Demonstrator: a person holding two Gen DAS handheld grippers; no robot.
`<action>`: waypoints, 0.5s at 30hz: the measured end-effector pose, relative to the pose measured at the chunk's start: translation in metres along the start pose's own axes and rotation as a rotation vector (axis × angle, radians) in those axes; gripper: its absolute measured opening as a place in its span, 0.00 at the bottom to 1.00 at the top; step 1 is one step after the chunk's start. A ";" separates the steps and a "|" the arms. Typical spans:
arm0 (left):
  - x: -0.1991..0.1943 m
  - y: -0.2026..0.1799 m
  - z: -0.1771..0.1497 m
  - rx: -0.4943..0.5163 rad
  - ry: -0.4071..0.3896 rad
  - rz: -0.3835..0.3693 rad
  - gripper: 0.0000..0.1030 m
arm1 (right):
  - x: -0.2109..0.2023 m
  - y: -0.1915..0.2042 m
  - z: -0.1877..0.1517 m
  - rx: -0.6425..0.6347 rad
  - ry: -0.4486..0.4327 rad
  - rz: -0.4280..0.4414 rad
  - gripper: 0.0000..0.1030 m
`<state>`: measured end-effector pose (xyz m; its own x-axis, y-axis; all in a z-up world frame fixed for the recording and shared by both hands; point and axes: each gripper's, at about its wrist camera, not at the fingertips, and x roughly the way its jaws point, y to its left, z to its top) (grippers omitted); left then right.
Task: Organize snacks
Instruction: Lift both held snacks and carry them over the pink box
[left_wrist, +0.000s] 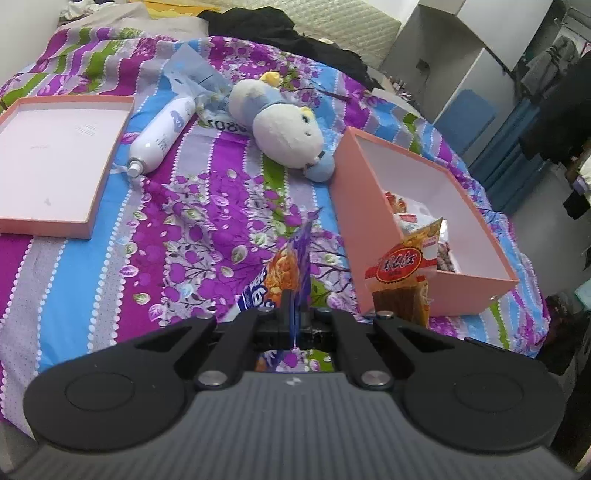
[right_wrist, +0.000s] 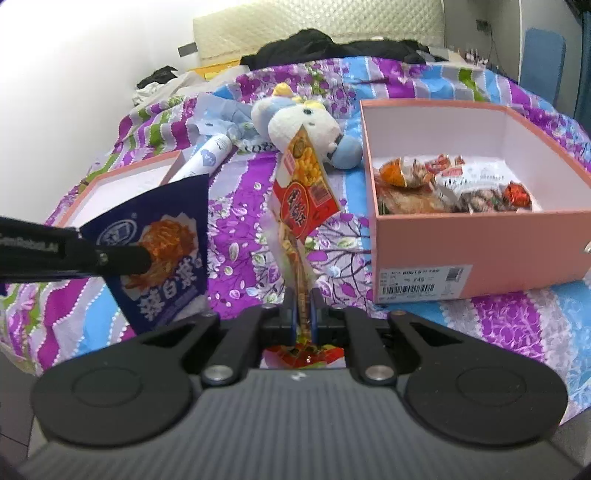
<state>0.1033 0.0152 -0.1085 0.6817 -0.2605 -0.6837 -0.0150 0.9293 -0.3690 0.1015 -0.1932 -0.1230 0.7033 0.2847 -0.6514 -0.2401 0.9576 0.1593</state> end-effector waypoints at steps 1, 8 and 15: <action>-0.002 -0.003 0.001 0.012 -0.007 -0.003 0.00 | -0.003 0.001 0.002 -0.003 -0.008 -0.004 0.09; -0.014 -0.029 0.022 0.057 -0.044 -0.033 0.00 | -0.027 -0.008 0.029 0.010 -0.072 -0.003 0.09; -0.016 -0.063 0.060 0.114 -0.082 -0.089 0.00 | -0.050 -0.029 0.062 0.056 -0.133 -0.015 0.09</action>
<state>0.1372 -0.0236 -0.0360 0.7338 -0.3256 -0.5962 0.1283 0.9283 -0.3490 0.1149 -0.2319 -0.0490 0.7901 0.2702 -0.5502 -0.1940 0.9617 0.1937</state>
